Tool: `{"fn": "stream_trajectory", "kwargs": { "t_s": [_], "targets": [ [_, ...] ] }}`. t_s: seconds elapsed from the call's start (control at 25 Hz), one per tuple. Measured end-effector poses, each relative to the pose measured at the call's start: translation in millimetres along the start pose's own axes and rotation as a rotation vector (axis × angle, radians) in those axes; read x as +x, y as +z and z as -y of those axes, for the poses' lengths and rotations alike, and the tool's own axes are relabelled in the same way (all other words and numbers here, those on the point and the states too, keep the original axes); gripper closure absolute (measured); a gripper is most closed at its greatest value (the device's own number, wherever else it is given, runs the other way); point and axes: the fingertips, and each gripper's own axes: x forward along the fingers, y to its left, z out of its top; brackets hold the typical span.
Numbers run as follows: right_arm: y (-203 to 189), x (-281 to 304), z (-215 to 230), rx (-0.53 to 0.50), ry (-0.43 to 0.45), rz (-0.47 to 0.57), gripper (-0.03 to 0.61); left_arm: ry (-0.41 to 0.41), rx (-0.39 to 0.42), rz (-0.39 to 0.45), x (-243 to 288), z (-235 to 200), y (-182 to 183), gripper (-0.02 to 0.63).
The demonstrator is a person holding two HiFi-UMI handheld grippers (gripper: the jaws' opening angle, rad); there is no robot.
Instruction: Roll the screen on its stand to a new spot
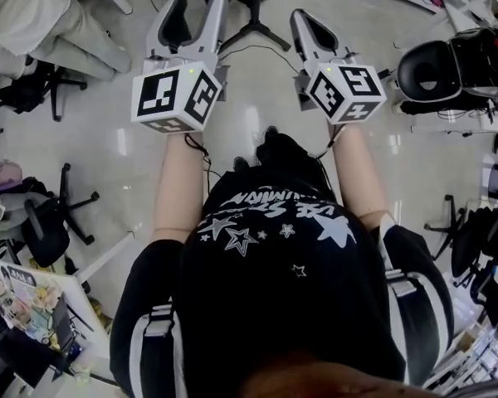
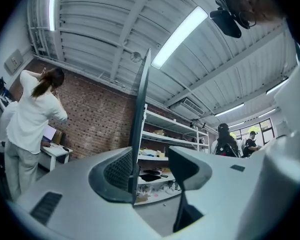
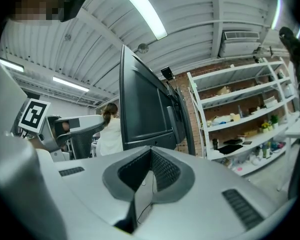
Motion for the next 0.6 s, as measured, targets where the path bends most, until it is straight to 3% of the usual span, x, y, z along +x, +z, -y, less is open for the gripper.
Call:
{"fn": "stream_trajectory", "kwargs": {
  "t_s": [0.28,0.6],
  "targets": [
    [-4,-18,0,0.000,0.063,-0.024,0.572,0.030,0.040,-0.072,-21,26,-17,0.388],
    [-7,-66,5,0.000,0.134,-0.062,0.572,0.041,0.010,-0.134,-40,75,-35,0.390]
  ]
}}
